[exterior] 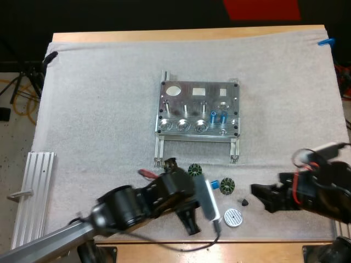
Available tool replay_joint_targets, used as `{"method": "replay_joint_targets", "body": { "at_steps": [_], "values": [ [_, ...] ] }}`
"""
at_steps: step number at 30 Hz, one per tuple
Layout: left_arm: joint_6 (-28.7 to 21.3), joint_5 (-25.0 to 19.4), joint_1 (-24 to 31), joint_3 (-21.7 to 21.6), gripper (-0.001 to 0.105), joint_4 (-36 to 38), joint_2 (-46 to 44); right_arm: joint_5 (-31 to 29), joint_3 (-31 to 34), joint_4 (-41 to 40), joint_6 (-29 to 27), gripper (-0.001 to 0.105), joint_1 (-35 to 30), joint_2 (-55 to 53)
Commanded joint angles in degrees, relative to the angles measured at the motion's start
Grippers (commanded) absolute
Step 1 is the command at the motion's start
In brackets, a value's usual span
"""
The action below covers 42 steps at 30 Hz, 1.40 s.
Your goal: Load cells from left to right
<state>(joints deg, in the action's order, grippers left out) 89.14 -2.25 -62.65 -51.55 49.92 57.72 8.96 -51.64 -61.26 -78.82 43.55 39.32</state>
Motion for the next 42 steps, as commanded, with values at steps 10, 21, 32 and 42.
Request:
{"method": "replay_joint_targets", "body": {
  "at_steps": [10,21,32,42],
  "values": [
    [-5.61,-0.55,-0.12,-0.34,0.000,2.33,-4.66,24.20,-0.18,14.40,-0.86,0.077,-0.05,9.81],
    [-5.61,-0.56,-0.12,-0.34,0.000,-2.57,-4.66,32.08,-0.18,19.27,-1.55,0.046,-0.05,17.21],
    [-5.51,0.58,-0.12,-0.34,0.000,-5.68,-4.66,36.88,-0.18,21.23,-1.55,0.046,-0.05,19.61],
    [-5.51,0.34,-0.12,-0.34,0.000,-4.29,-5.07,32.68,-0.18,21.23,-3.01,0.046,-0.05,19.61]
  ]
}}
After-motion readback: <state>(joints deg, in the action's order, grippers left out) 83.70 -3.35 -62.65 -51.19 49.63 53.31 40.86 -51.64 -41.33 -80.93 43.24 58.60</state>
